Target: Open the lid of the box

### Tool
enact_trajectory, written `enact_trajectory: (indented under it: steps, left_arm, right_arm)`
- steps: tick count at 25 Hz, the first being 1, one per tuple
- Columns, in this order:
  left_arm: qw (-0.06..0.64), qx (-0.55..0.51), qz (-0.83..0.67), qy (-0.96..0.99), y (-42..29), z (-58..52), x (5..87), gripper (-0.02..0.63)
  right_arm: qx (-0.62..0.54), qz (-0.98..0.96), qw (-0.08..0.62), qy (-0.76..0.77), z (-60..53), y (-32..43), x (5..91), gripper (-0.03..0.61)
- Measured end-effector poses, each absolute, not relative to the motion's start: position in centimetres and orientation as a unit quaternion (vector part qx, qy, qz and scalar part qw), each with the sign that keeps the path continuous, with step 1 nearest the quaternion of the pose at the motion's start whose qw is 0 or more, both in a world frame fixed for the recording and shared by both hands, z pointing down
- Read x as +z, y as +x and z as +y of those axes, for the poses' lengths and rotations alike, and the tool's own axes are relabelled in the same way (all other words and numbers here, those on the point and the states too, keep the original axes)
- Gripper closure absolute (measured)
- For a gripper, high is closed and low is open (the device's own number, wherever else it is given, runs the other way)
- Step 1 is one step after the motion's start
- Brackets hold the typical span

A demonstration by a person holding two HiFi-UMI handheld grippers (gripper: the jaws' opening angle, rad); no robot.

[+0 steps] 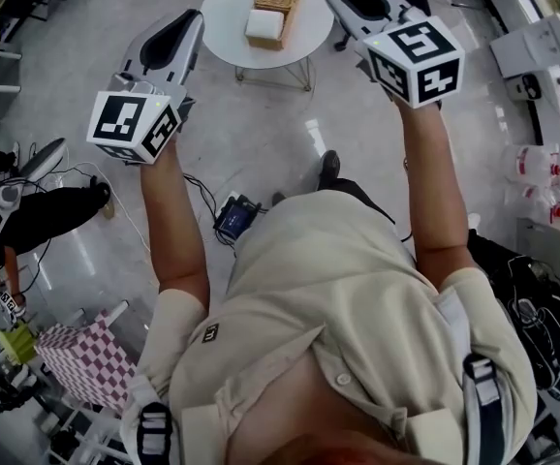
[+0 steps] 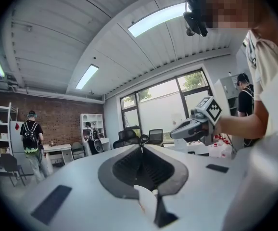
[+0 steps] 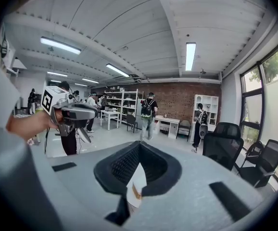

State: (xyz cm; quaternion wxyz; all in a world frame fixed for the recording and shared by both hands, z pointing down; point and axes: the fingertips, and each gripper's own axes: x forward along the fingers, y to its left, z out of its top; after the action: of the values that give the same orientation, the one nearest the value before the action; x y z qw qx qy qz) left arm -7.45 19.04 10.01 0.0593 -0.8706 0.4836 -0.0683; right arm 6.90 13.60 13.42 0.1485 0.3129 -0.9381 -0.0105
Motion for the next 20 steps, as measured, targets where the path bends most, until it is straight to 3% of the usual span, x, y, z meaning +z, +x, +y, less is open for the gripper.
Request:
enact_trajectory:
  steps: [20]
  left_arm:
    - [0.060, -0.091, 0.528, -0.842, -5.8, 15.4, 9.4, 0.592]
  right_arm:
    - [-0.011, -0.957, 0.134, 0.255, 8.3, 7.2, 13.0, 0.586]
